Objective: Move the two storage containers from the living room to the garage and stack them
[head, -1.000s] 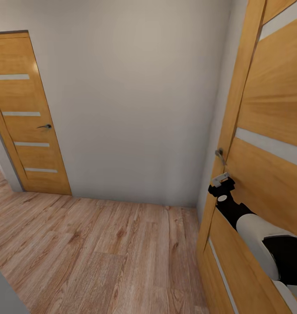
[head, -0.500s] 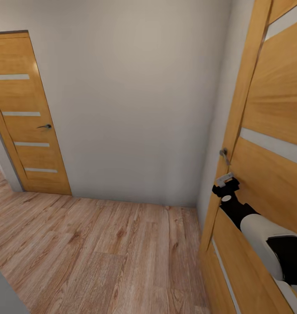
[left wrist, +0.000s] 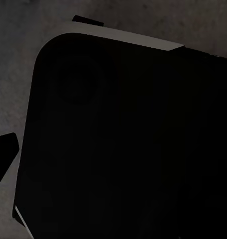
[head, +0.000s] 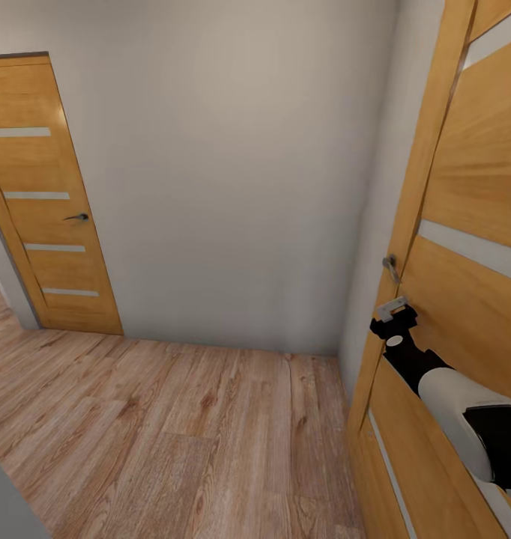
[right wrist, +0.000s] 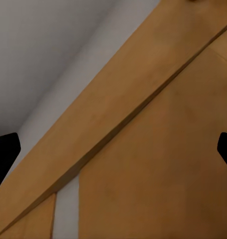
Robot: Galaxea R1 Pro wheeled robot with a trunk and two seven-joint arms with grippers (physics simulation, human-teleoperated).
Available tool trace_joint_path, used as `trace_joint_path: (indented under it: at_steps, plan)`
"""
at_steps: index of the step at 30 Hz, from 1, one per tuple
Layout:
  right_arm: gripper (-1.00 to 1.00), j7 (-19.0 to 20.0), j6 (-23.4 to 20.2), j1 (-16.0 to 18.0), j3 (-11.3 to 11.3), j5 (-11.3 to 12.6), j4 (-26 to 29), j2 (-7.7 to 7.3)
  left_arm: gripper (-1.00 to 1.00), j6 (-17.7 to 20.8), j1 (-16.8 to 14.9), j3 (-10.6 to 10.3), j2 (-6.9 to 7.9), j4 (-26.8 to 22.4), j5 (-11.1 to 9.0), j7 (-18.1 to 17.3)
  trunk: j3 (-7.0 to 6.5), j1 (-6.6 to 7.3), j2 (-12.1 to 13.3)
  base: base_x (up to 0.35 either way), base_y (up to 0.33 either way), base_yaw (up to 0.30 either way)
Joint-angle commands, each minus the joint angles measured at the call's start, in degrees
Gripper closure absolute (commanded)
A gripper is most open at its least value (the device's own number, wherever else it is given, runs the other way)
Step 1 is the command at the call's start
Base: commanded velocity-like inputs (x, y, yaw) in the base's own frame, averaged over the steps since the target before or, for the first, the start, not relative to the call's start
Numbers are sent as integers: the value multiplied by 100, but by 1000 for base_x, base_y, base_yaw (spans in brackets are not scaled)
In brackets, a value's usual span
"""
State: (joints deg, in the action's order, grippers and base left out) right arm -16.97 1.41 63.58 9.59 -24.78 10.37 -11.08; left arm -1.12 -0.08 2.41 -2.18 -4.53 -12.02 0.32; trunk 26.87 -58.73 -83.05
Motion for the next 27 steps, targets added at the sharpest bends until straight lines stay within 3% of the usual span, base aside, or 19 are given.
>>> trace_joint_path:
  at_steps: [1,14,20,22,23,24,25,27]
  plan:
    - [-100,-51,8,5,-125,25,-17,-40,-100,-11,0,23,-2,-4,-19,3,6,0,-3,0,0,0]
    - [-100,-43,9,5,-150,30,-17,-90,-100,-11,0,23,-2,-4,-19,3,6,0,-3,0,0,0]
    - [-100,-40,-3,5,-166,28,-19,11,-100,-9,0,23,-2,-4,-20,3,6,0,-3,0,0,0]
    - [-100,-2,-10,5,-167,32,-79,199,-100,-10,0,23,-2,-4,-20,3,6,0,-3,0,0,0]
    - [-100,22,-8,5,-167,29,-153,380,-100,-10,0,21,-2,-4,-20,3,6,0,-3,0,0,0]
    - [-100,51,0,5,-165,27,-292,687,-100,-9,0,21,-2,-4,-20,3,6,0,-3,0,0,0]
    - [-100,67,6,5,-163,27,-399,889,-100,-10,0,20,-2,-4,-20,3,6,0,-3,0,0,0]
    - [-100,85,18,5,-161,26,-536,1120,-100,-9,0,18,-2,-4,-20,3,6,0,-3,0,0,0]
